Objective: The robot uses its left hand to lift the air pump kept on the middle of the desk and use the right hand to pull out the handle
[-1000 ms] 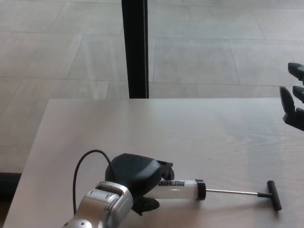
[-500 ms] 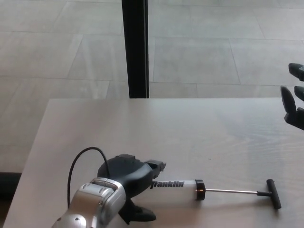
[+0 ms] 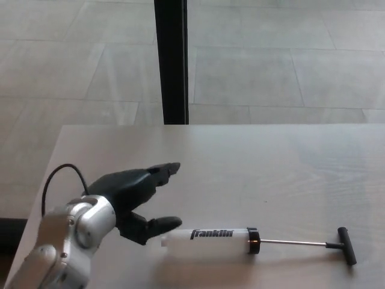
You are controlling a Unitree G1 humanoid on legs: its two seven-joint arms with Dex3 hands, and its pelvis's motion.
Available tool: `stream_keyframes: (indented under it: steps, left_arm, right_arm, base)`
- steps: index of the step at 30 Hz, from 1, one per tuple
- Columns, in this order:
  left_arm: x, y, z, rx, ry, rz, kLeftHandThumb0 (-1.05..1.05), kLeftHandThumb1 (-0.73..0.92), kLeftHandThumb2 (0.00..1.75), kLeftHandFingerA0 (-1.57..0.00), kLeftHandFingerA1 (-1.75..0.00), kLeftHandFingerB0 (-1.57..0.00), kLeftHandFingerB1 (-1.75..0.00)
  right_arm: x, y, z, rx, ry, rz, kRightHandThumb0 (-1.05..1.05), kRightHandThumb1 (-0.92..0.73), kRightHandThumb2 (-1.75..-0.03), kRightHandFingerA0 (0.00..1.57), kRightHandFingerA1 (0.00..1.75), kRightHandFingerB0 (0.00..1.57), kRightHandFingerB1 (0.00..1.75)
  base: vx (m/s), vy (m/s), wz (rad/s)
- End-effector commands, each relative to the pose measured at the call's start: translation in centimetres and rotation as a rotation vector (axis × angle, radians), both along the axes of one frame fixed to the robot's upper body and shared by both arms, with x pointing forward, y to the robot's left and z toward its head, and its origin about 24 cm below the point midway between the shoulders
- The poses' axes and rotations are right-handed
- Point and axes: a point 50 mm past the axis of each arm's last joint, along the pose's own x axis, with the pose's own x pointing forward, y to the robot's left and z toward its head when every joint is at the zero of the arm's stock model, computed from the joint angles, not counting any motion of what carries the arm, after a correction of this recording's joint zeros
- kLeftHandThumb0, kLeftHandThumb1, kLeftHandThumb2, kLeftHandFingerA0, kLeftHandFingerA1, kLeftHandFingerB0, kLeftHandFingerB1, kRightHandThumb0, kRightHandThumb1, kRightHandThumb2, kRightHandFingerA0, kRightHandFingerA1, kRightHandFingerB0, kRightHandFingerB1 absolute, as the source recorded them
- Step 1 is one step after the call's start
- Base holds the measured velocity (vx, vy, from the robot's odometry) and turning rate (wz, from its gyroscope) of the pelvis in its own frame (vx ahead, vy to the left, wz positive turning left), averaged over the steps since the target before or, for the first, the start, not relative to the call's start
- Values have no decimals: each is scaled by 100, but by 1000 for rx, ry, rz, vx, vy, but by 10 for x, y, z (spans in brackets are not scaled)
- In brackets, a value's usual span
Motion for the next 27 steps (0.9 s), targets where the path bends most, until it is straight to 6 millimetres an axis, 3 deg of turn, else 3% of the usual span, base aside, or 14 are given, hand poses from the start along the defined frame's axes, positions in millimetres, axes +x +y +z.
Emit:
stream_keyframes:
  steps: [1,2,3,4,6,7,10,11,12,13,15,18,19,27]
  left_arm:
    - [-50,217,63,-1307,-226,565,-96,77,106,0,-11,0,0]
    - [-67,243,53,-1325,-252,638,-99,75,104,0,-14,0,0]
    - [-83,263,44,-1345,-292,741,-97,71,104,0,-17,0,-1]
    - [-97,277,35,-1324,-312,830,-93,71,105,0,-19,0,-5]
    - [-112,288,26,-1316,-320,902,-80,82,66,0,-16,0,-19]
    - [-130,298,15,-1329,-340,979,-90,67,103,0,-25,-6,-8]
    - [-172,320,-13,-1334,-374,1198,-79,62,104,0,-38,0,-26]
    - [-177,322,-14,-1340,-383,1219,-70,92,116,0,0,0,0]
    - [-205,334,-36,-1378,-456,1433,-82,62,100,-3,-46,-7,-34]
    - [-223,337,-48,-1375,-490,1562,-72,80,64,-4,-52,-8,-29]
    - [-240,338,-62,-1323,-495,1698,-37,55,110,-3,-55,0,-52]
    - [-262,336,-80,-1236,-479,1865,-38,59,112,-2,-55,0,-53]
    - [-274,331,-95,-1083,-374,1972,-62,83,63,-16,-67,-14,-45]
    - [-294,279,-161,-894,133,1988,-57,58,95,-31,-64,-26,-56]
  right_arm:
    - [-90,-160,32,126,-52,-336,-77,-69,-108,0,49,7,29]
    - [-107,-180,33,146,-55,-407,-79,-90,-67,5,54,7,29]
    - [-123,-197,34,196,-64,-492,-39,-47,-108,4,55,0,51]
    - [-135,-208,33,215,-53,-576,-78,-86,-66,16,57,15,31]
    - [-148,-218,30,217,-44,-631,-77,-88,-67,15,60,15,32]
    - [-163,-227,26,235,-43,-683,-74,-89,-67,12,58,14,32]
    - [-194,-243,10,243,-1,-819,-76,-87,-66,16,61,16,33]
    - [-198,-244,7,261,-3,-832,-73,-84,-119,3,60,0,33]
    - [-216,-248,-6,353,-35,-891,-75,-85,-66,21,67,16,31]
    - [-228,-249,-13,396,-49,-924,-77,-67,-103,19,63,7,43]
    - [-239,-250,-21,408,-52,-959,-78,-87,-67,29,73,11,33]
    - [-256,-249,-36,403,-55,-1009,-76,-90,-67,33,71,14,38]
    - [-263,-247,-49,456,-64,-1049,-76,-91,-67,39,68,24,41]
    - [-271,-221,-116,728,-66,-1208,-68,-85,-65,59,69,31,43]
  base:
    - [0,0,0]
    - [0,0,0]
    - [0,0,0]
    - [0,0,0]
    - [0,0,0]
    - [0,0,0]
    - [0,0,0]
    - [0,0,0]
    - [0,0,0]
    - [0,0,0]
    - [0,0,0]
    - [0,0,0]
    - [0,0,0]
    - [0,0,0]
